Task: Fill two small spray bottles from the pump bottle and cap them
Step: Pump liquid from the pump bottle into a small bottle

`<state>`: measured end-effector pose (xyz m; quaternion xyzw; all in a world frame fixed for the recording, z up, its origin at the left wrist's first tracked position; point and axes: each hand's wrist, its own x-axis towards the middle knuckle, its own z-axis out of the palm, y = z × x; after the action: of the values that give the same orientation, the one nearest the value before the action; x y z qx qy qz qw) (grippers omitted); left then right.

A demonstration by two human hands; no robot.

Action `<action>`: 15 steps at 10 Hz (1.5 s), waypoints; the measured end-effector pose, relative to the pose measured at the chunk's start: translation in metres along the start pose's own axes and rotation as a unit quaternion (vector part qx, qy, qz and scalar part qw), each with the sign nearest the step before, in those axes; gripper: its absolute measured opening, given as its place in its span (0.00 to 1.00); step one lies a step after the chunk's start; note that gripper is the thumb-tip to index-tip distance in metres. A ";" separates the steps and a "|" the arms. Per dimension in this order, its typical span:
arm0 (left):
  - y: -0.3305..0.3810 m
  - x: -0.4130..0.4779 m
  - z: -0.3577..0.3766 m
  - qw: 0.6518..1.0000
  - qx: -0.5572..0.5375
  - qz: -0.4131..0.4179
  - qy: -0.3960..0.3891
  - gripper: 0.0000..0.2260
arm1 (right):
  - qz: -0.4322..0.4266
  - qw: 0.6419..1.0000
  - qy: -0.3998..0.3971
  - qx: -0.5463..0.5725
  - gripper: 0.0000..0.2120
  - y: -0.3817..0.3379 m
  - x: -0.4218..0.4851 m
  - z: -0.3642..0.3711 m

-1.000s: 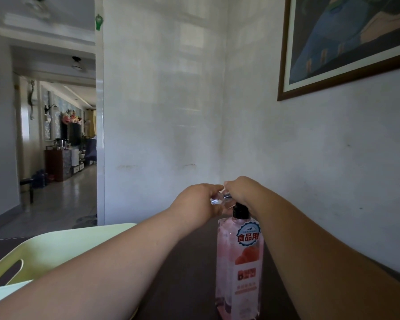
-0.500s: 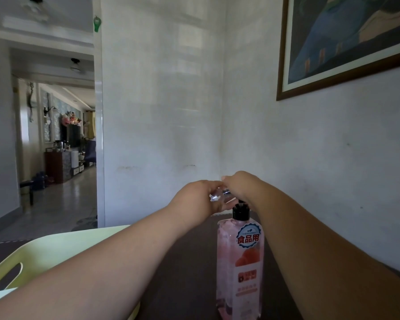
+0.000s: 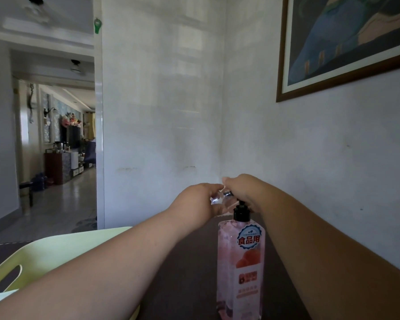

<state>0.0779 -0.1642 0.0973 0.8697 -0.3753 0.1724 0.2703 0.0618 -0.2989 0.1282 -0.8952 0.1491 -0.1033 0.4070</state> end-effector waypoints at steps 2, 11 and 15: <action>0.001 0.006 -0.005 1.000 0.014 -0.004 -0.010 0.26 | -0.025 0.995 0.045 -0.087 0.25 -0.012 0.005 -0.013; -0.003 0.008 -0.005 1.000 0.004 -0.008 -0.027 0.27 | -0.062 0.994 0.055 -0.073 0.21 -0.005 0.018 -0.006; -0.007 0.002 0.005 1.000 -0.019 0.006 -0.024 0.18 | -0.033 0.998 0.021 -0.043 0.18 0.005 0.018 0.006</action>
<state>0.0850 -0.1646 0.0924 0.8660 -0.3902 0.1464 0.2765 0.0793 -0.3044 0.1215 -0.9141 0.1324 -0.1288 0.3610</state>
